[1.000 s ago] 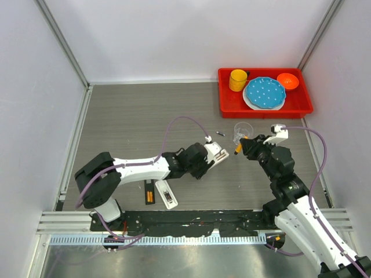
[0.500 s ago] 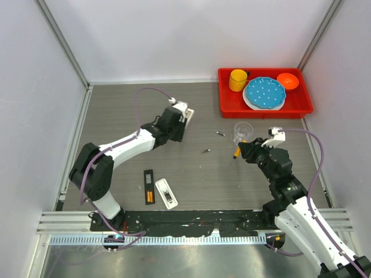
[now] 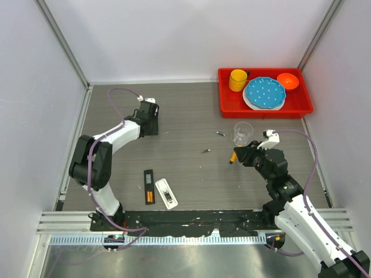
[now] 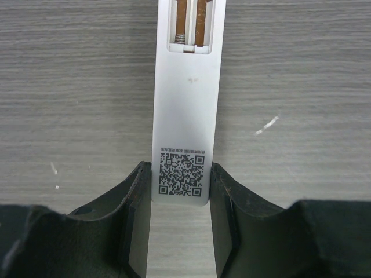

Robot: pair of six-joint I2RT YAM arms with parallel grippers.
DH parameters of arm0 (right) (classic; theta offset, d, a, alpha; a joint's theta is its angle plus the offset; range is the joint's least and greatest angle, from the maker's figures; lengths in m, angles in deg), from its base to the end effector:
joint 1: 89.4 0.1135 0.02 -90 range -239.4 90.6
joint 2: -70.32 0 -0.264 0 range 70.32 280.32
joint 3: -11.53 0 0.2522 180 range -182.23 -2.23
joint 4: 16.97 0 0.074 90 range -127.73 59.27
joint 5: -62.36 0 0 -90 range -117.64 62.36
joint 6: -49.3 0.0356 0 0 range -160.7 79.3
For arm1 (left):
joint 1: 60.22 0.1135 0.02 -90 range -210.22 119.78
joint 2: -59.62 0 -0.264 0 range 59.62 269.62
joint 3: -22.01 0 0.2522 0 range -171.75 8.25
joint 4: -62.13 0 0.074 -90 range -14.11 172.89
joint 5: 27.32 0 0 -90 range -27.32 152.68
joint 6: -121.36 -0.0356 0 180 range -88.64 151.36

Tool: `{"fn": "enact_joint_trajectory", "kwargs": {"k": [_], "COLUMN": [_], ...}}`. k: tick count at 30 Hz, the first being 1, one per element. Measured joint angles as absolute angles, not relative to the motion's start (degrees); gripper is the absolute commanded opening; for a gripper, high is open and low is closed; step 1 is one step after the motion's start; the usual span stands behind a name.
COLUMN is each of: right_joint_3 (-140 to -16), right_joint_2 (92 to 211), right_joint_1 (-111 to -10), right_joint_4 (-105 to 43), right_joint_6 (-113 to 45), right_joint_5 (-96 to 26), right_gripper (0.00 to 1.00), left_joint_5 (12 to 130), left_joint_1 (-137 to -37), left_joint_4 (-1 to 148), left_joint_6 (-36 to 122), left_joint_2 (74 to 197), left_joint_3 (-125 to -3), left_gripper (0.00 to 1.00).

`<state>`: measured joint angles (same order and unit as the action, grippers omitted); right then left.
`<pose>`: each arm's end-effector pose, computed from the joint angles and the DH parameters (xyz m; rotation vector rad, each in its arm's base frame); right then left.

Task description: Unload the batteries from the remote control

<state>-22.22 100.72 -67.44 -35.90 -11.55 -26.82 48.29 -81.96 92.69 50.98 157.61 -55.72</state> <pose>0.1390 0.0555 0.2324 0.1285 1.8823 0.6058 0.3394 -0.1258 0.2035 -0.0639 2.4194 -0.0183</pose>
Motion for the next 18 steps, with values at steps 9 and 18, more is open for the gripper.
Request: {"fn": "enact_joint_trajectory", "kwargs": {"k": [9, 18], "right_joint_3": [-21.02, -21.02], "right_joint_2": [99.82, 99.23], "right_joint_1": [-67.44, -67.44], "right_joint_4": [-36.18, -36.14], "right_joint_6": [-10.63, -10.61], "right_joint_5": [-28.76, -29.35], "right_gripper": [0.01, 0.01], "left_joint_5": [47.87, 50.41], "left_joint_1": [-81.08, -80.82], "left_joint_4": [93.93, 92.93], "left_joint_6": [50.96, 52.14], "left_joint_2": [169.26, 167.91], "left_joint_3": [-62.49, -60.72], "left_gripper": [0.63, 0.86]}}
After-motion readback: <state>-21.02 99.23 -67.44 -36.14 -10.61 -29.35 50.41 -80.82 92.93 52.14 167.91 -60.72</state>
